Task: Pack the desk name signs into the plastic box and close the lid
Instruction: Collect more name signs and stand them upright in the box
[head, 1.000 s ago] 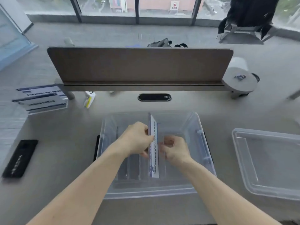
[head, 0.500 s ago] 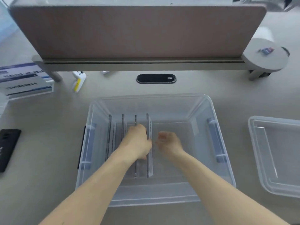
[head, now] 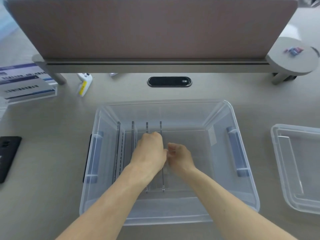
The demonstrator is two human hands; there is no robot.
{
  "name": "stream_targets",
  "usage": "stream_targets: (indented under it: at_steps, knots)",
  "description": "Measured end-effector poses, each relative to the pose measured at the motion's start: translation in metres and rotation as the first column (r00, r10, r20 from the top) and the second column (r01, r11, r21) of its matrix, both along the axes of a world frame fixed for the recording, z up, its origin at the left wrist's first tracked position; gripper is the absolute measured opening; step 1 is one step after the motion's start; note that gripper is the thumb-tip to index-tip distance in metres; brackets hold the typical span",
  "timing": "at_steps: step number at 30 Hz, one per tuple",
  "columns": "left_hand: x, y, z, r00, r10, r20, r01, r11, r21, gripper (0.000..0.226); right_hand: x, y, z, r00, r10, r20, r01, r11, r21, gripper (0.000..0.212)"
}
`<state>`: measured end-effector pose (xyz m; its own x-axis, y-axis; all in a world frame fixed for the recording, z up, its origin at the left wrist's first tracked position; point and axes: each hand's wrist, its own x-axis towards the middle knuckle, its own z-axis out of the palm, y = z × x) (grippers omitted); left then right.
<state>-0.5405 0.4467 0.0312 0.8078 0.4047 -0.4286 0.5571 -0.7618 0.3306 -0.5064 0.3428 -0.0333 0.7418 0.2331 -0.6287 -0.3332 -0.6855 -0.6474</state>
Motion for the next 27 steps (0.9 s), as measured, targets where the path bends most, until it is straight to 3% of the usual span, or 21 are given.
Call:
stream_targets:
  at_steps: [7,10,13,19,27]
  knots:
    - [-0.004,0.004,0.001,0.999,0.022,0.03,-0.02,0.998,-0.058,0.034,0.003,-0.002,0.002,0.999,0.026,-0.036,-0.024,0.999,0.043,0.053]
    - [-0.008,0.011,0.012,0.983,0.106,0.149,-0.083,0.985,-0.152,0.041,0.006,-0.002,0.016,0.997,0.001,0.079,-0.007,0.997,0.083,0.048]
    - [-0.009,0.018,0.034,0.947,0.129,0.296,-0.09,0.986,-0.141,0.044,0.014,0.0,0.05,0.984,-0.04,0.176,0.007,0.983,0.185,0.043]
    - [-0.009,0.035,0.112,0.863,0.168,0.476,-0.132,0.985,-0.109,0.04,0.032,0.001,0.143,0.947,-0.041,0.32,-0.076,0.936,0.344,0.04]
    - [-0.059,0.083,0.253,0.698,0.175,0.694,-0.151,0.984,-0.096,0.023,0.031,0.023,0.279,0.886,-0.12,0.447,-0.179,0.803,0.569,0.029]
